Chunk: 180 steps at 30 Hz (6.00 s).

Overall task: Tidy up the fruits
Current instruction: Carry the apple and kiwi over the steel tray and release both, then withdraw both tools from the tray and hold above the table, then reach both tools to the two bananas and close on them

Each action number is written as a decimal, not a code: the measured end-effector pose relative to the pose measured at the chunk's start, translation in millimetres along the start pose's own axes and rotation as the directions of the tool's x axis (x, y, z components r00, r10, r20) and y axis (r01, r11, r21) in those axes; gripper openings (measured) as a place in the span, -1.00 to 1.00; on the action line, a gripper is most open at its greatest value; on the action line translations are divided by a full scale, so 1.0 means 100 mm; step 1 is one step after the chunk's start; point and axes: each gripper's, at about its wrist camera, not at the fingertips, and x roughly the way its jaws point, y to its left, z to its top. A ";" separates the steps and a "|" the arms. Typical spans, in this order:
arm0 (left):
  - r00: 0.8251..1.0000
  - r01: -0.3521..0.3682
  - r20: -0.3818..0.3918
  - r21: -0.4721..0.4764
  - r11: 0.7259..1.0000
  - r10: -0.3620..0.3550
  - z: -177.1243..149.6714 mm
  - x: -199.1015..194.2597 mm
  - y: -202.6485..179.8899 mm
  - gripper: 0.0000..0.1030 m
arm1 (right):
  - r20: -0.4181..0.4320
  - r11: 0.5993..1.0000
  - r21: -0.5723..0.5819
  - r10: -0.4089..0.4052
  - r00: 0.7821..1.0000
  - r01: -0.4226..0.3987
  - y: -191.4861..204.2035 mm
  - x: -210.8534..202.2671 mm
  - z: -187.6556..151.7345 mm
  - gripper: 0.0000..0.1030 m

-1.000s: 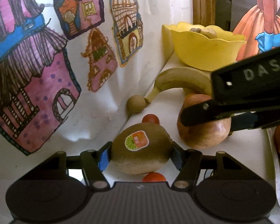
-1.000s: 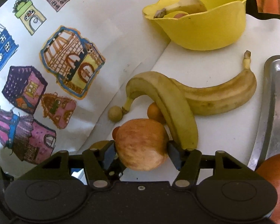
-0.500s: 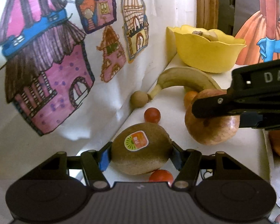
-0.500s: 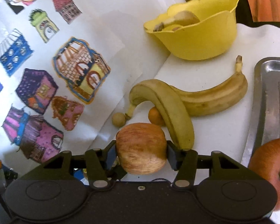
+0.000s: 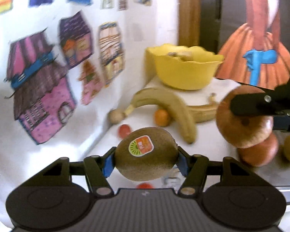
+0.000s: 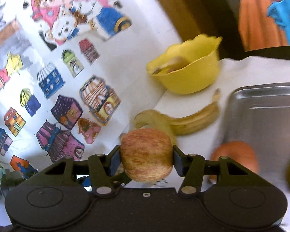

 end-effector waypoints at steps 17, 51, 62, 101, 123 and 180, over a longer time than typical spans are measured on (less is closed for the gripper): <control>0.975 0.220 -0.069 0.137 0.966 -0.212 -0.20 -0.12 -1.13 0.30 | 0.035 0.954 0.154 -0.264 0.964 0.256 -0.98 -1.06 -0.43 0.10; 0.990 0.140 -0.054 0.156 0.978 -0.133 -0.02 0.46 -1.62 0.31 | 0.026 0.975 0.029 -0.221 0.975 0.221 -1.51 -0.60 -0.10 0.10; 0.984 0.160 -0.107 0.159 0.974 -0.144 -0.06 0.47 -1.65 0.32 | 0.042 0.968 -0.005 -0.251 0.967 0.252 -1.48 -0.63 -0.16 0.13; 0.992 0.103 0.073 0.040 0.994 -0.106 -0.04 -0.39 -0.35 0.99 | 0.199 0.855 -0.018 -0.505 0.840 0.518 -0.43 -1.21 -0.69 0.99; 0.999 -0.014 -0.034 -0.008 1.000 0.014 -0.35 -0.46 0.38 0.99 | -0.100 0.776 -0.046 -0.630 0.770 0.629 0.07 -0.76 -1.06 0.99; 0.998 0.003 -0.061 -0.049 0.999 -0.006 -0.07 0.08 0.22 0.99 | -0.048 0.892 -0.382 -0.283 0.958 0.244 0.15 0.31 -0.02 0.99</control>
